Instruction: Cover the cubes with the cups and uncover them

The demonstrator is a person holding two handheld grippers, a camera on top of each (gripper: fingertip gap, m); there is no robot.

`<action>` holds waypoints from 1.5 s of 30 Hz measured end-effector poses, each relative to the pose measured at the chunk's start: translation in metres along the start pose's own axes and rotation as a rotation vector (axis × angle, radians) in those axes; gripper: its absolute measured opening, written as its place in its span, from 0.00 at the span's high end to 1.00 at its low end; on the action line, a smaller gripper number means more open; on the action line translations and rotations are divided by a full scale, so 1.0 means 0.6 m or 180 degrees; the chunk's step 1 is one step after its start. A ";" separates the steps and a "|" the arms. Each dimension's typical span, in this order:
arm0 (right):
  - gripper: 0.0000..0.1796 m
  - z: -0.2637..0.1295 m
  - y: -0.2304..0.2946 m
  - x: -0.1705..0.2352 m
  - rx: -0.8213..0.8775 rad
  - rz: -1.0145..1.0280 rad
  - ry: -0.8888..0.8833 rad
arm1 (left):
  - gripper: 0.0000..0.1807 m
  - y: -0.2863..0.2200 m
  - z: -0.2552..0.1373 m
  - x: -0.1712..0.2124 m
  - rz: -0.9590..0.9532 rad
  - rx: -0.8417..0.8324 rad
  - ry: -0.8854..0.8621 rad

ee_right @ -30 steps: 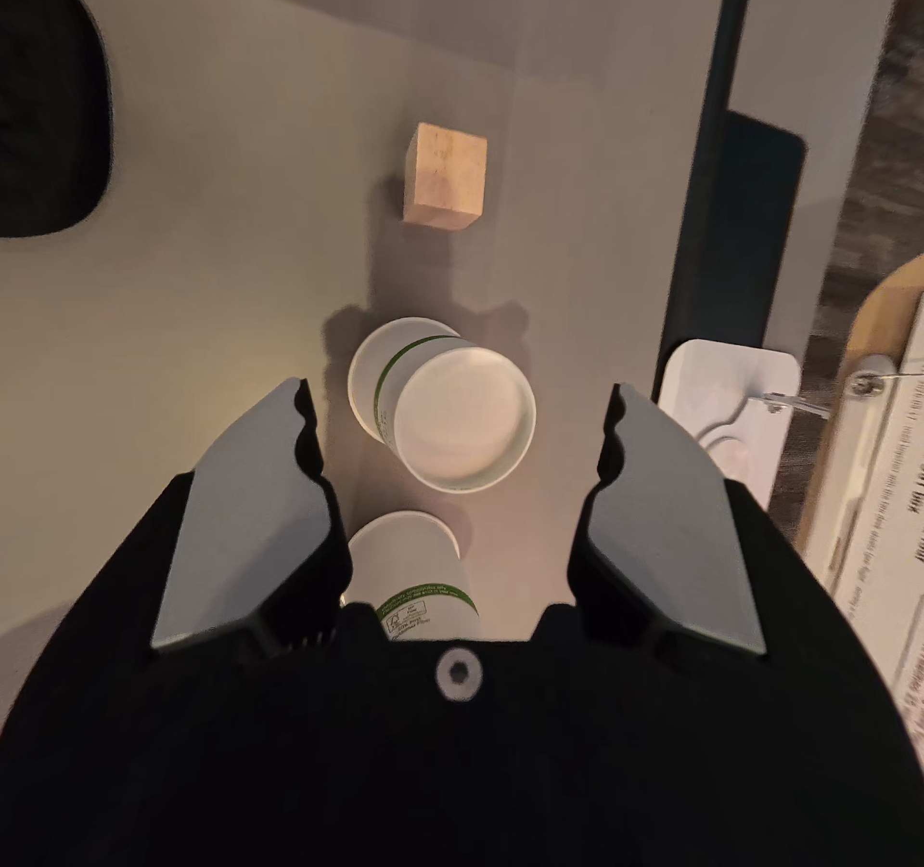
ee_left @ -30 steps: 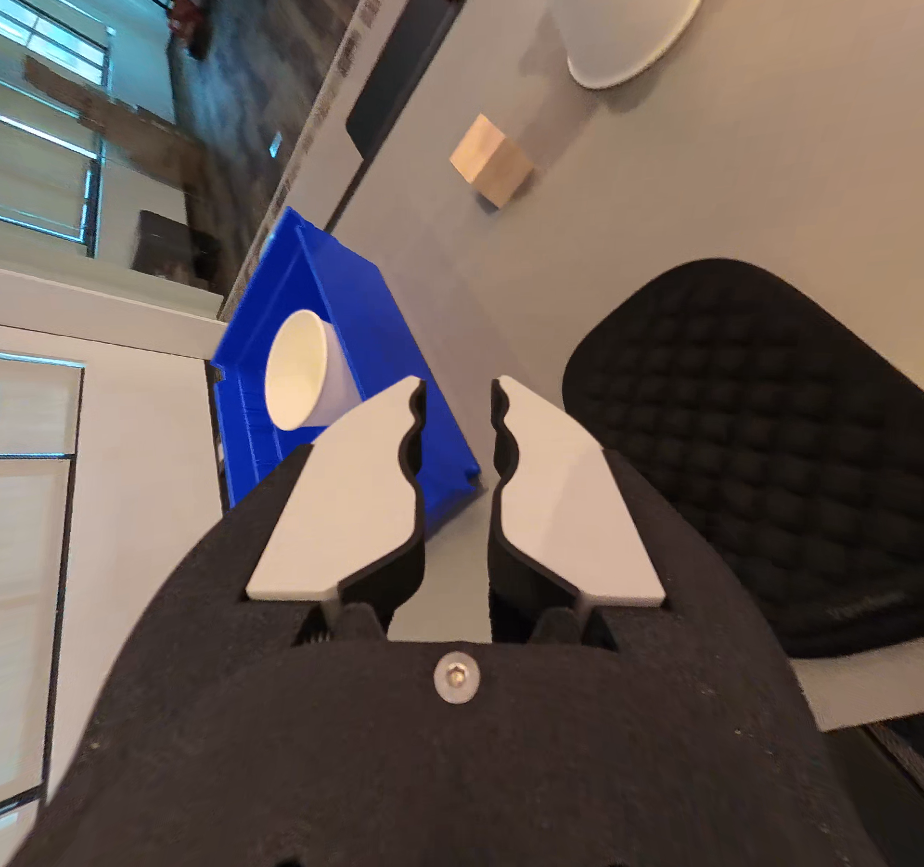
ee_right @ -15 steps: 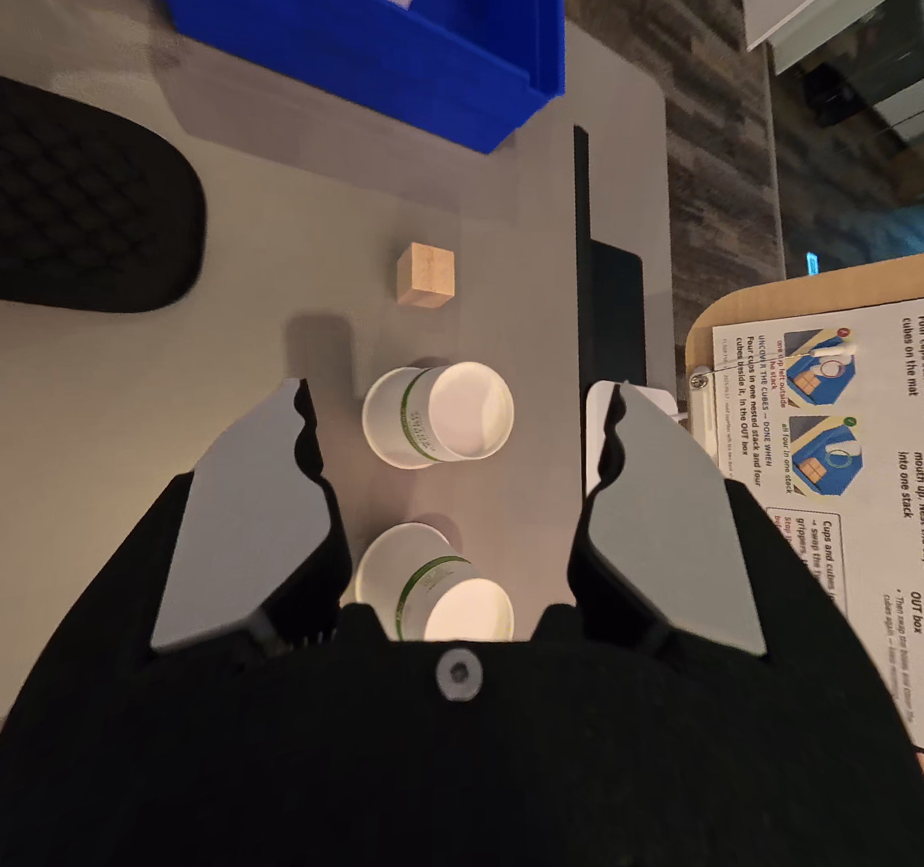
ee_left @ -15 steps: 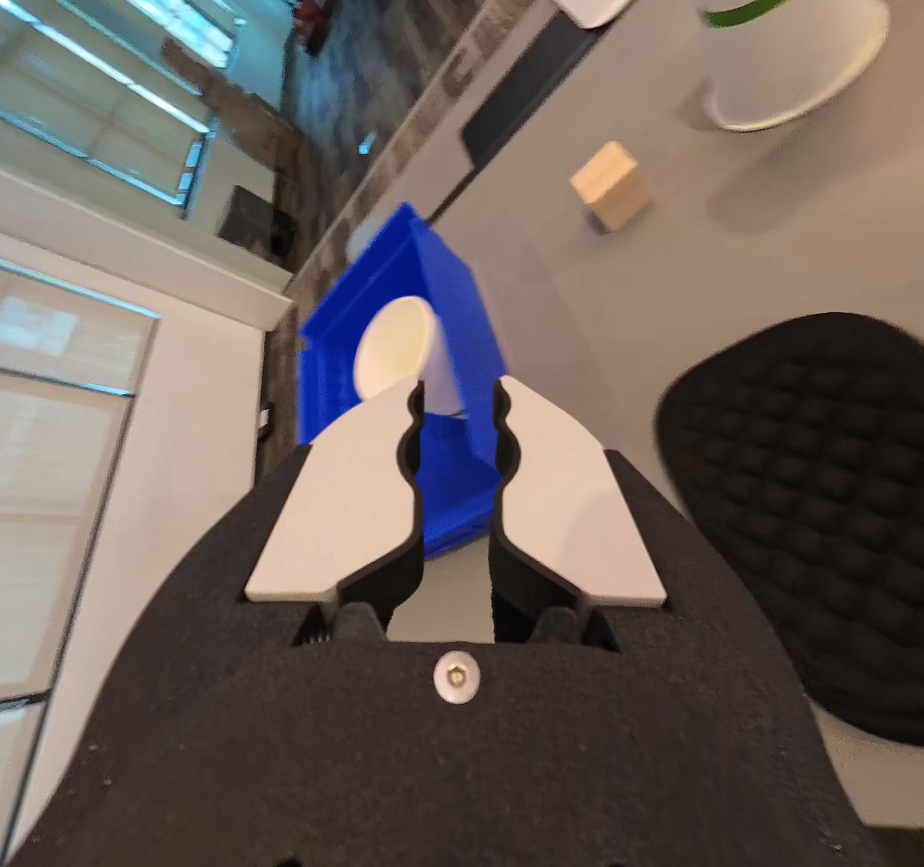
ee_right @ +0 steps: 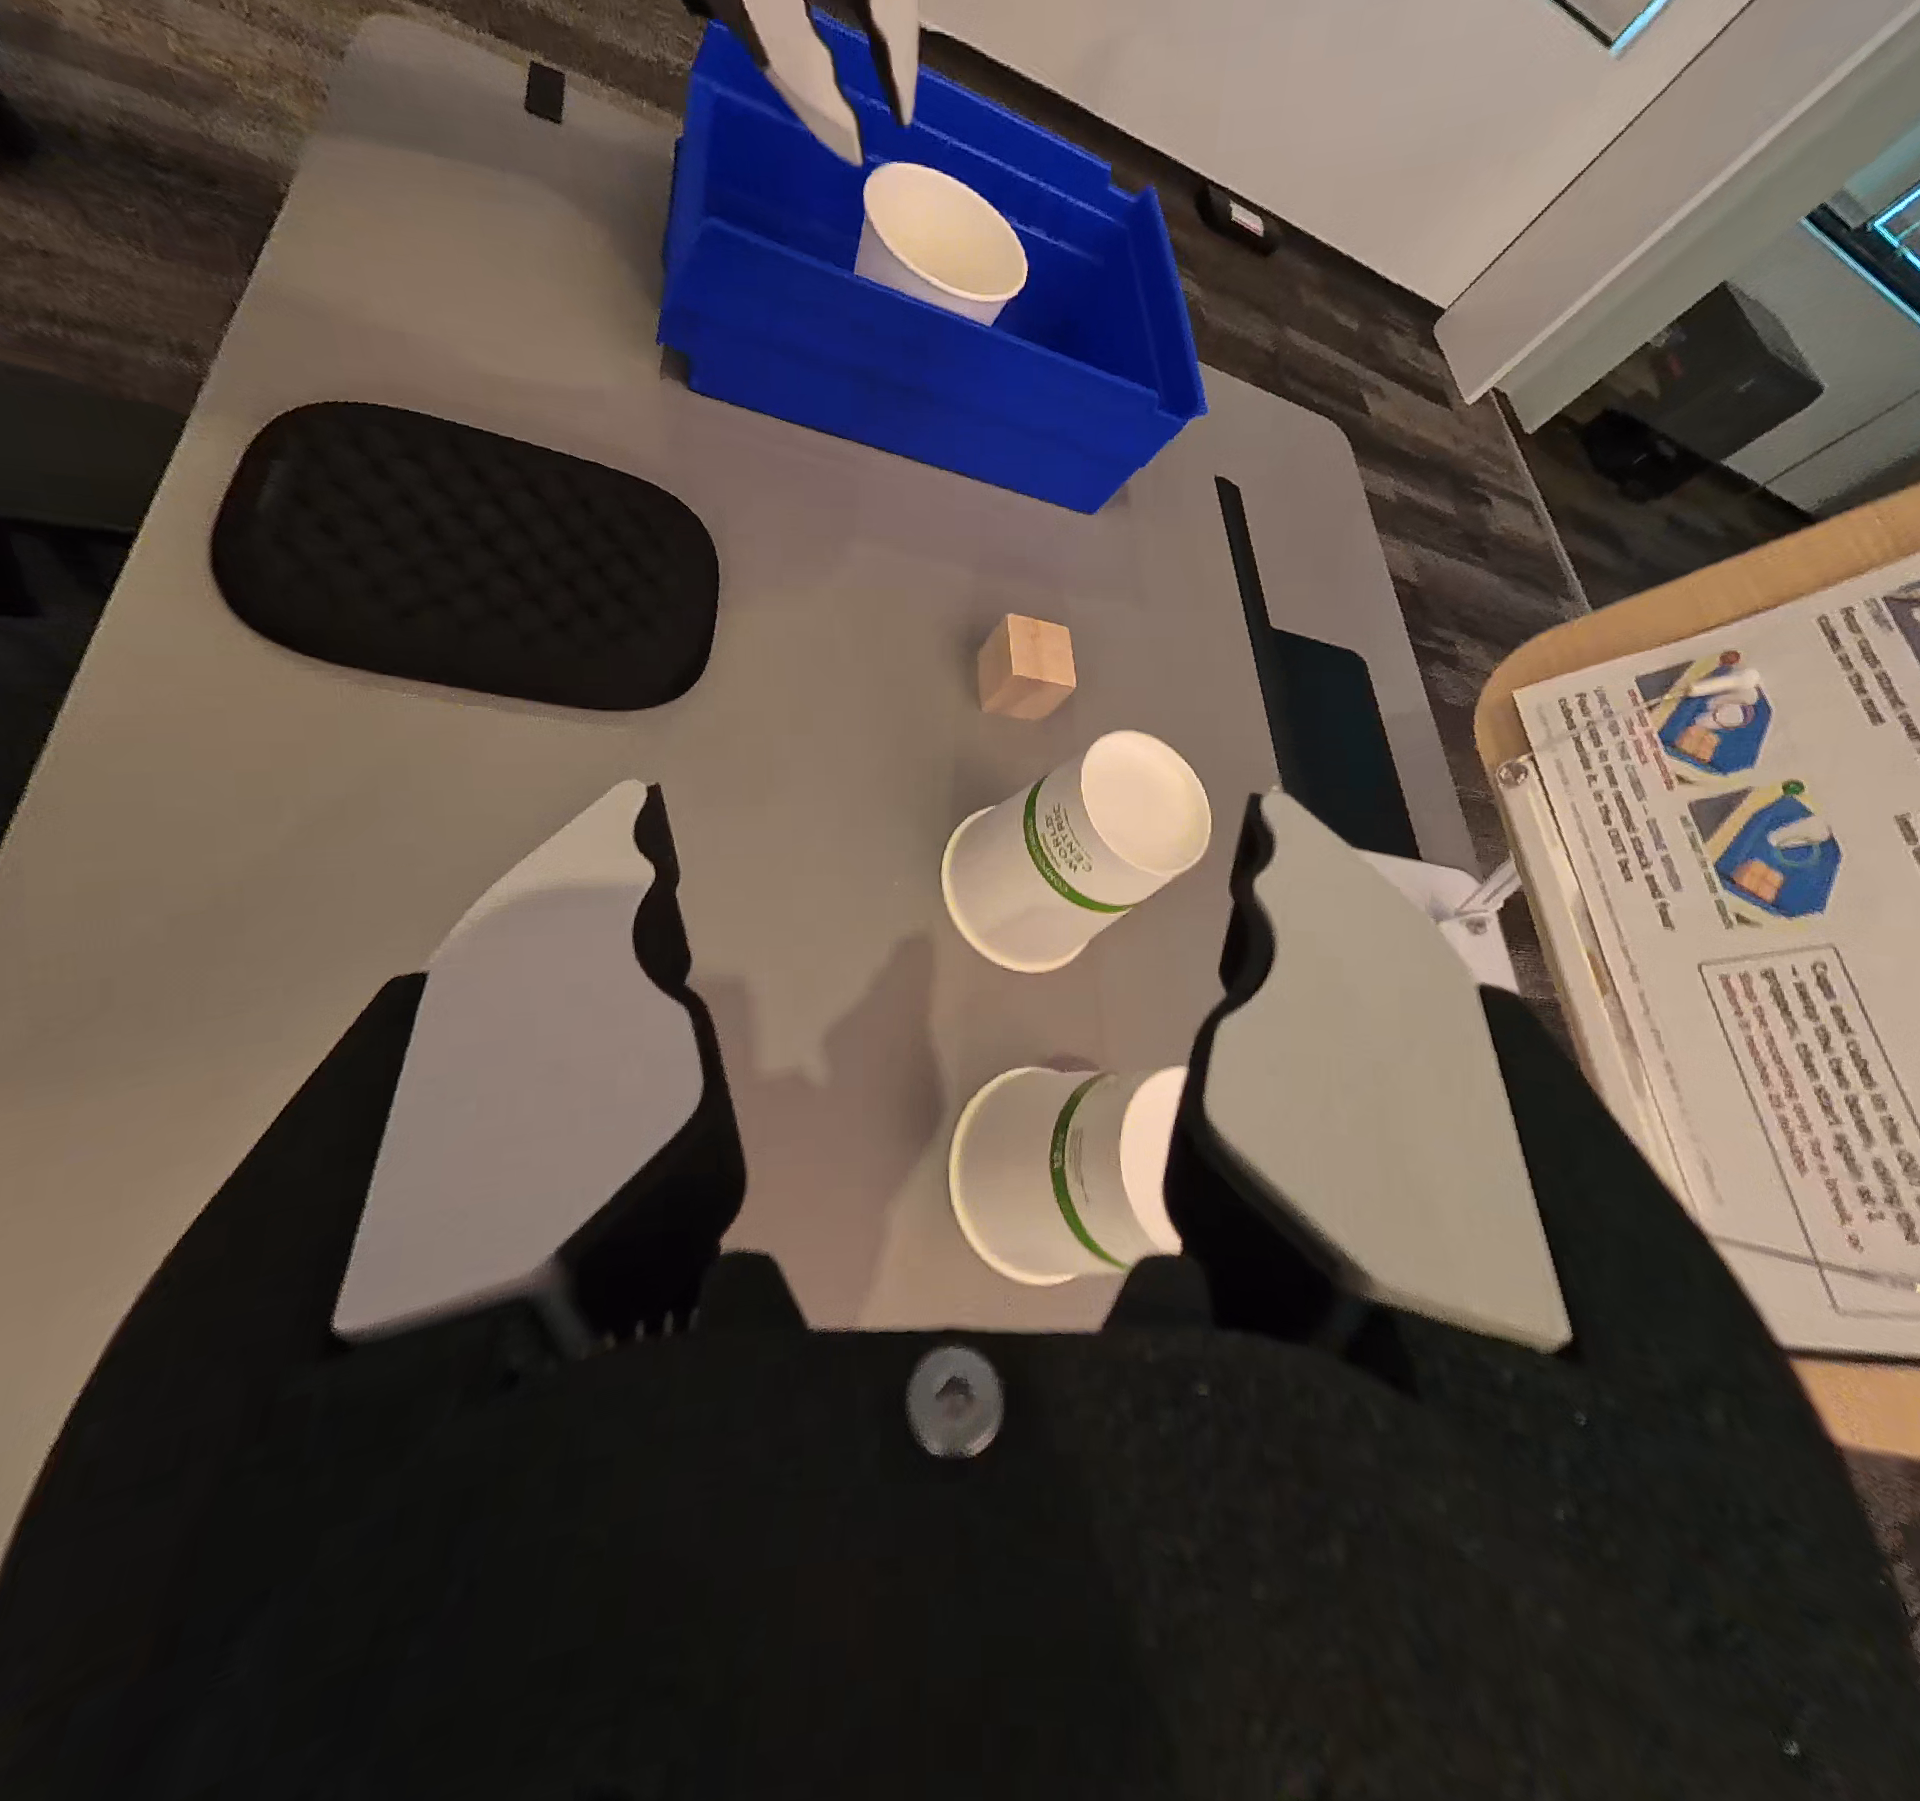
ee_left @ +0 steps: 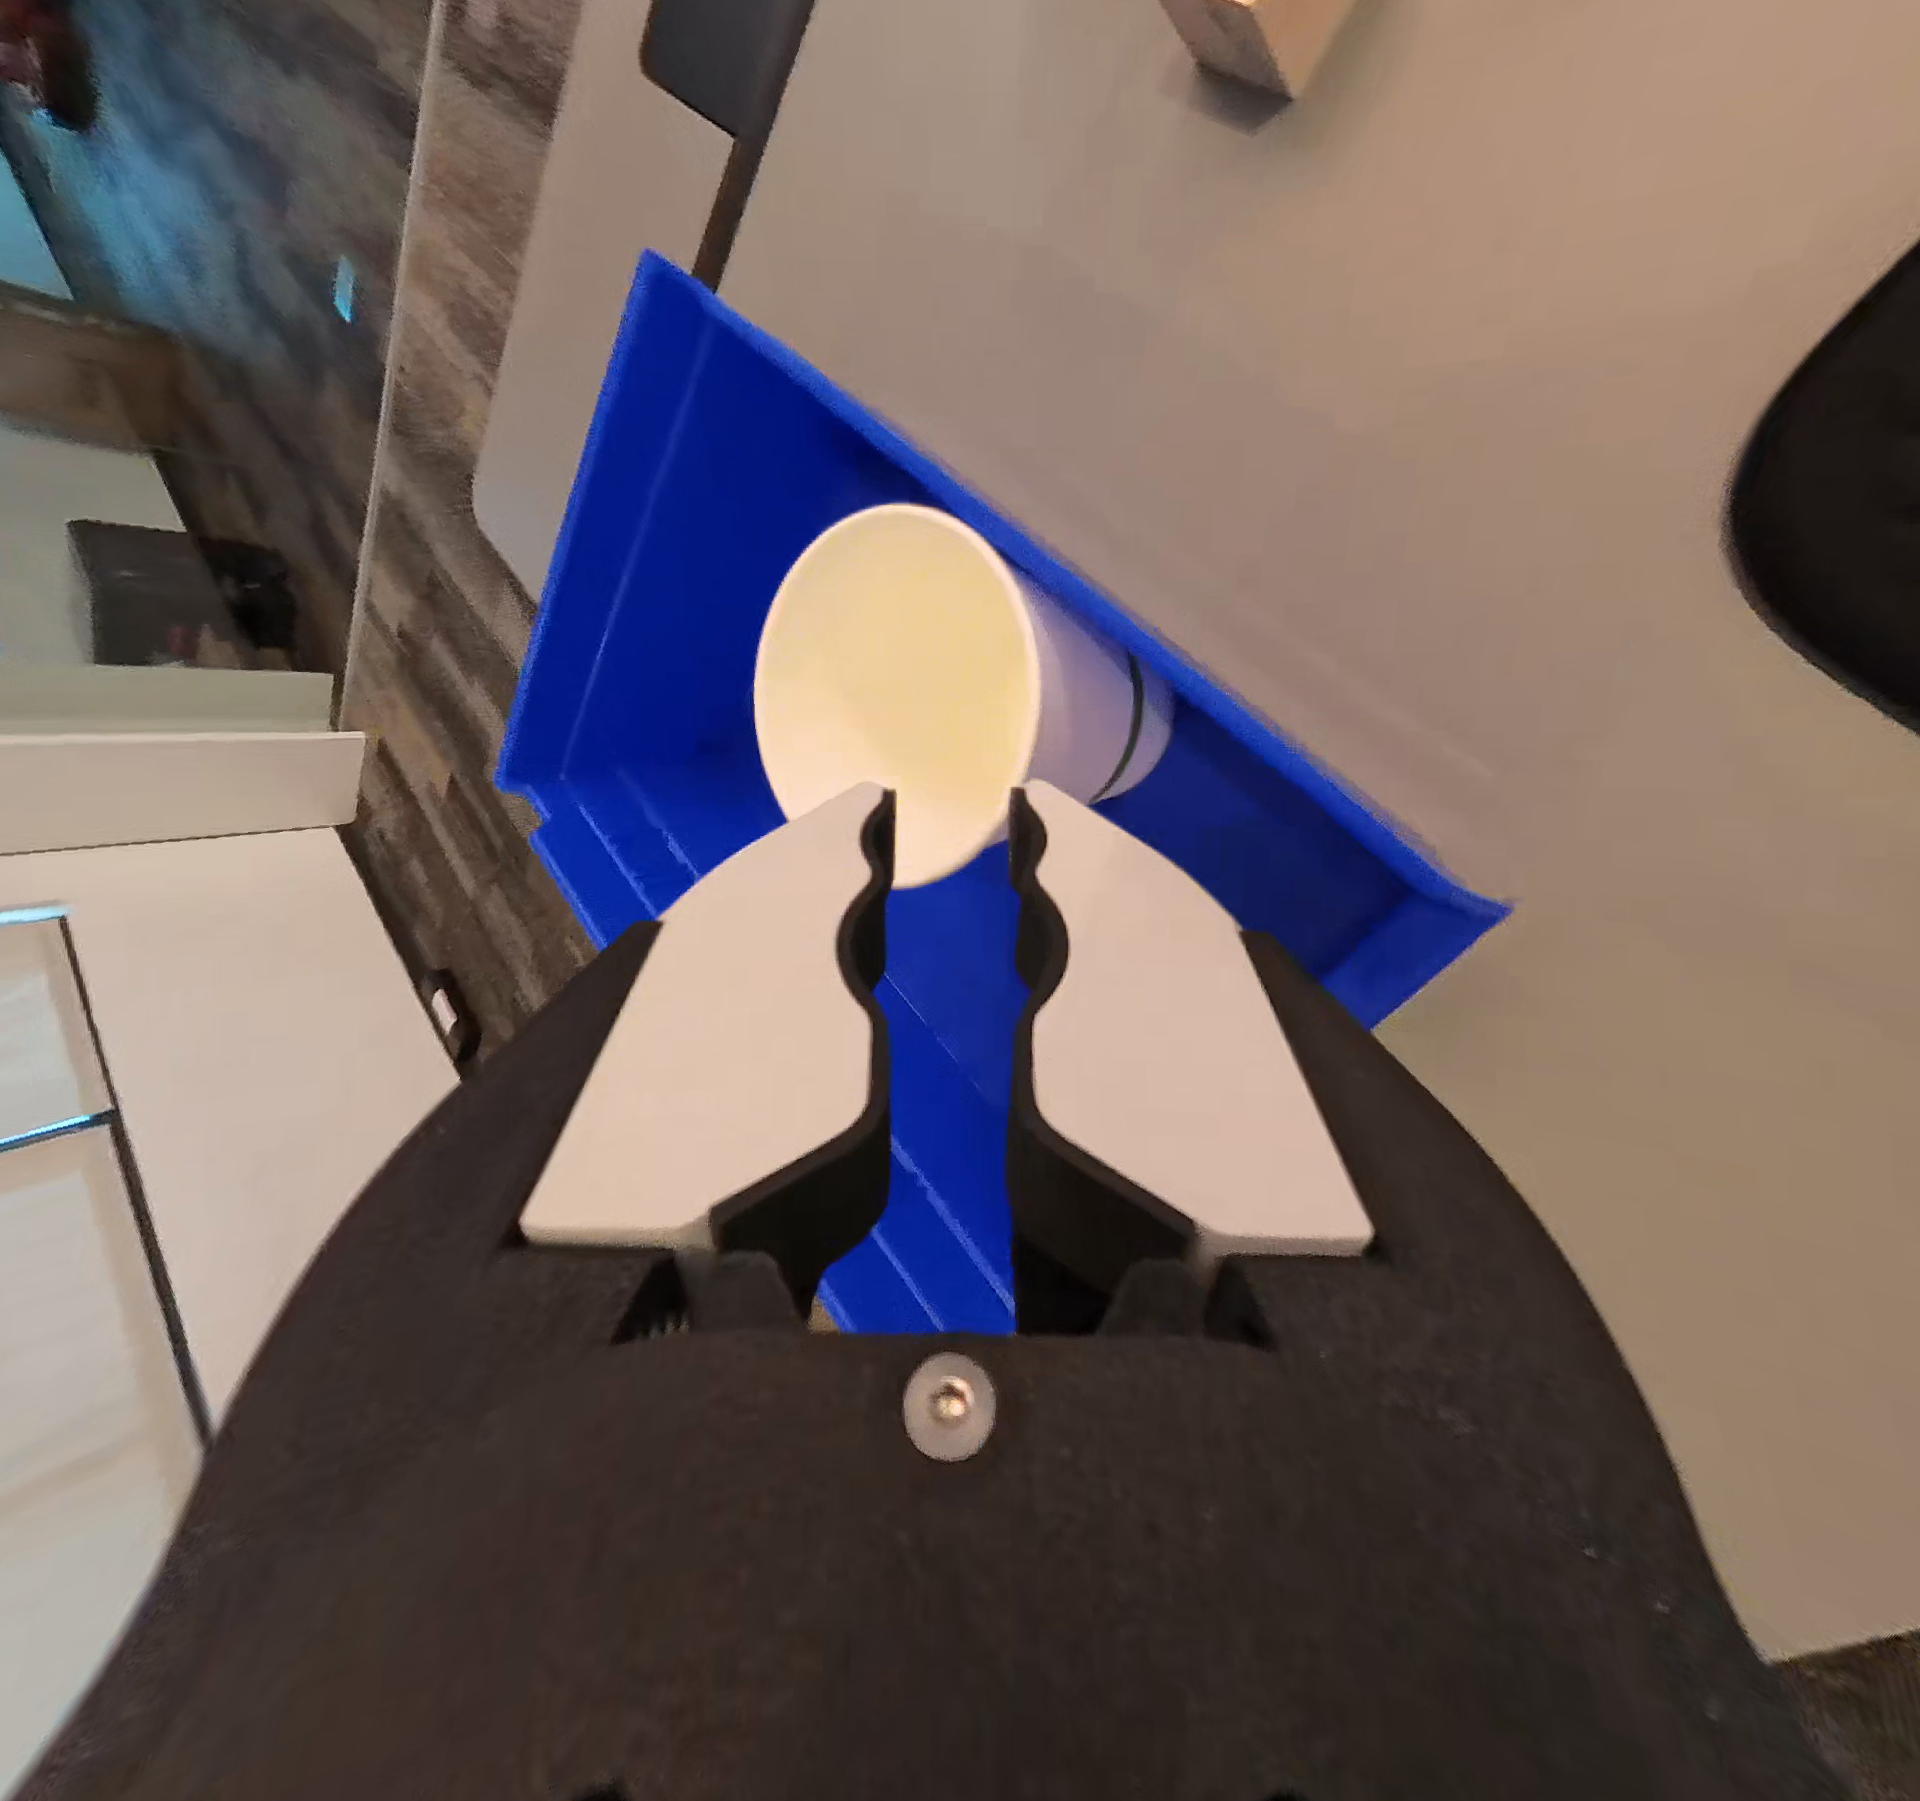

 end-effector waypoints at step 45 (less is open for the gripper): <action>0.50 0.050 -0.023 0.019 -0.0201 0.0113 -0.0721 | 1.00 -0.043 -0.144 -0.128 -0.0685 -0.0342 -0.2252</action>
Point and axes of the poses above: each gripper's, where its closed fingertips meet, z out along the fingers, x out of its underside, y = z × x across the jaws, the point moved 9 cm from there along -z, back along the fingers, and after that the axes turned 10 degrees about z, right-handed, at the moved point
